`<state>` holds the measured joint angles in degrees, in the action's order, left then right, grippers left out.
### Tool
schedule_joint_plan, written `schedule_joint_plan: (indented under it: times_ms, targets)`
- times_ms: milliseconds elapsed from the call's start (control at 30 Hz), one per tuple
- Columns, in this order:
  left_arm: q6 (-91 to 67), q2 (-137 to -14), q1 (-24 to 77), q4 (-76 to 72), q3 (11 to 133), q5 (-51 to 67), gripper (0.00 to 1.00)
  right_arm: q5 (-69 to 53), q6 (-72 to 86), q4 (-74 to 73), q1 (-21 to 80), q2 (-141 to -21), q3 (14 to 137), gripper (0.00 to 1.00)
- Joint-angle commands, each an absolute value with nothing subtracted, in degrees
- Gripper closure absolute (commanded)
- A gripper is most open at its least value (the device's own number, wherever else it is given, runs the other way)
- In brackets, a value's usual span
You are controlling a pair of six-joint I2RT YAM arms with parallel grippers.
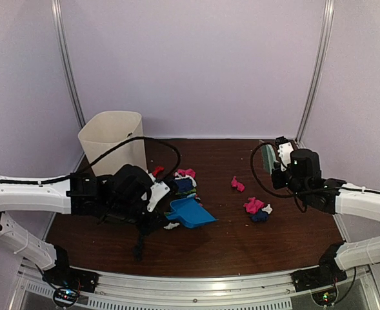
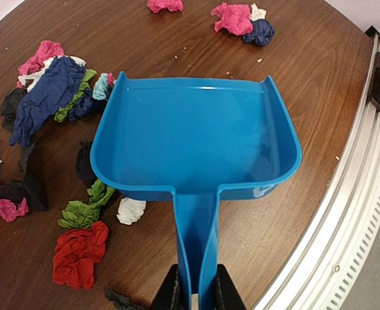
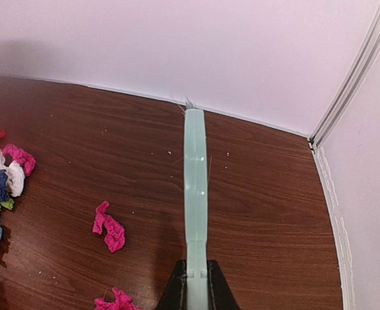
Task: Sweep away the paper scraps from the table
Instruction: Sweep the paper scraps at the center of the board.
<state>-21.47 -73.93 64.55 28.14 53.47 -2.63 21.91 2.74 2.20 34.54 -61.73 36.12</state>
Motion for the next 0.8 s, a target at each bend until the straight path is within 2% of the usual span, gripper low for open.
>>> schedule_joint_plan:
  times_ms: [0,167,367,533,767]
  targets:
    - [-19.15,-77.93,65.56,27.53,56.97,-2.68,1.0,23.04,-2.68,10.64,33.91,-61.96,33.51,1.0]
    - [-18.07,-84.85,65.57,27.6,61.88,-5.4,1.0,17.14,-1.61,16.84,33.4,-66.89,35.0,1.0]
    - [-17.58,-88.78,65.52,27.24,63.97,-6.1,1.0,6.97,19.38,4.83,33.21,-81.07,53.7,1.0]
    - [-17.83,-89.89,65.57,26.69,64.16,-6.21,1.0,-1.0,29.08,1.08,33.02,-92.6,63.98,1.0]
    - [-18.54,-89.68,65.56,26.11,62.91,-7.51,1.0,4.11,37.11,-6.92,32.13,-97.57,64.29,1.0]
